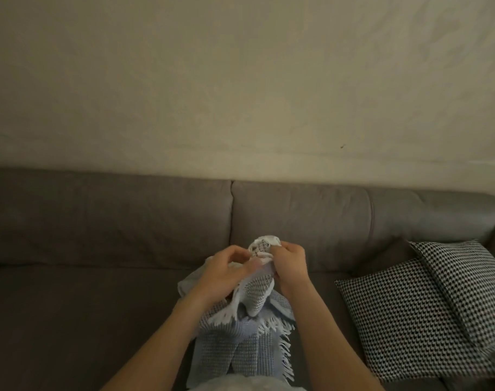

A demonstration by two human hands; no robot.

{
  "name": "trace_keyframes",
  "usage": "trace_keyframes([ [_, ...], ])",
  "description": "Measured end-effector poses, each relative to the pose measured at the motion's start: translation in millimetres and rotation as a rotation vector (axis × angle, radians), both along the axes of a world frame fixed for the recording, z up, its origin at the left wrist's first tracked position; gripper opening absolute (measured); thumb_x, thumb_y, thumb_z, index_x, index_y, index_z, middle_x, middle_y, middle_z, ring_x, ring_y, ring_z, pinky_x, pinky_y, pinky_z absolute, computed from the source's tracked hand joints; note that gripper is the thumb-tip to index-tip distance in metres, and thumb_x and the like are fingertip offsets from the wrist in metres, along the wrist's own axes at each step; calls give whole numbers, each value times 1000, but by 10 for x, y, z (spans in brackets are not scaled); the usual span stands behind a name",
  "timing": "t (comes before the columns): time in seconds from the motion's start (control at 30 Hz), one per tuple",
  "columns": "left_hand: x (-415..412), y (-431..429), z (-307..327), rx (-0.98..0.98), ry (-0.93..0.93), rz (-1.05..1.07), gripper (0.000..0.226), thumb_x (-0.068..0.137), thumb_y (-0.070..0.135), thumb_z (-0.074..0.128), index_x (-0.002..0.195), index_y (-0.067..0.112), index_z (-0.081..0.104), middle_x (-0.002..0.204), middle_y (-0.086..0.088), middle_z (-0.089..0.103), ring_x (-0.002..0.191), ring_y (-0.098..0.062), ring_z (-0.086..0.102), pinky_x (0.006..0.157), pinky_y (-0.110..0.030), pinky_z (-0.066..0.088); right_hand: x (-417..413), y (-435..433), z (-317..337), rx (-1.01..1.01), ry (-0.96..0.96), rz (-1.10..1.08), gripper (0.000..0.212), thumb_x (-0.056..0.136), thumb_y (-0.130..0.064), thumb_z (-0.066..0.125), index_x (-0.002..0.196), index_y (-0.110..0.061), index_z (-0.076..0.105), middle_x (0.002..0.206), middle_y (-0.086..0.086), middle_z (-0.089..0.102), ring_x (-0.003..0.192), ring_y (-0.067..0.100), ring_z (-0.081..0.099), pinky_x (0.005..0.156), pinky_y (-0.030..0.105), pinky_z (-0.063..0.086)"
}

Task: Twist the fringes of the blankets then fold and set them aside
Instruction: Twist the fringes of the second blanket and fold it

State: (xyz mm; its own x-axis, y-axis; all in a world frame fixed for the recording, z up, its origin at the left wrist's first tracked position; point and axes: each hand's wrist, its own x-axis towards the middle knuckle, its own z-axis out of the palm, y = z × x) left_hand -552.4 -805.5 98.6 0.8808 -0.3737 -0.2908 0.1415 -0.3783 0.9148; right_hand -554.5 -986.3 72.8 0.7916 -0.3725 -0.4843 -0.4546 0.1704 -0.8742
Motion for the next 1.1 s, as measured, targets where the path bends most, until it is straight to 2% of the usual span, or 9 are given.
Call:
trace_keyframes([
  [0.1,18,24,-45,160,-20,-107,57,72,66,88,114,32,68,113,18,70,104,2,66,79,-19,49,-51,-21,-15,20,-12,-77,43,69,-12,55,97,21,54,74,26,55,73,32,57,65,47,48],
  [0.2,-13,4,-78,206,-81,-167,24,90,48,79,90,30,64,83,21,62,81,0,59,69,-24,43,-90,-16,105,148,-66,-131,32,73,-5,55,91,20,57,79,35,54,76,37,57,71,51,51],
  [0.3,-101,-70,-96,164,-195,-167,27,101,37,67,78,26,60,68,11,58,62,-4,52,62,-29,41,-121,13,194,191,-115,-156,25,83,3,55,103,-3,68,90,25,64,79,35,60,73,47,52],
  [0.4,-128,-79,6,106,-251,-157,10,107,32,61,99,34,66,82,17,69,71,1,62,63,-17,43,-184,-21,165,-39,-144,-171,64,89,4,56,141,-32,46,99,9,66,80,26,68,71,38,58],
  [0.5,-102,-66,74,169,-310,-229,10,106,25,61,99,32,64,81,10,69,65,-9,61,58,-28,43,-238,-76,105,-487,-206,83,62,80,11,49,115,-35,71,115,-3,65,105,19,68,85,27,56],
  [0.6,-62,-34,91,233,-360,-221,10,102,24,63,103,33,68,88,12,73,77,-7,68,70,-41,55,-282,-46,176,-490,-170,243,53,80,13,46,87,-26,82,93,-7,78,84,13,74,73,31,60],
  [0.87,-98,77,214,179,-191,-264,45,77,5,66,109,35,56,103,-6,56,70,-9,49,65,-33,48,-341,118,-18,-502,-211,550,30,94,-11,54,98,-29,78,67,-11,65,59,6,53,59,30,45],
  [0.97,-71,144,300,165,-203,-334,56,78,-10,56,112,35,56,103,-3,54,68,-7,47,62,-24,43,-401,171,-8,-560,-282,661,37,90,-7,55,114,-28,73,95,-9,76,88,13,72,78,39,60],
  [1.1,-33,182,388,179,-239,-341,48,84,-8,66,103,36,62,94,4,64,73,-6,58,67,-23,50,-456,240,46,-277,-275,818,45,95,2,56,123,-32,65,109,-10,76,107,12,72,91,35,59],
])
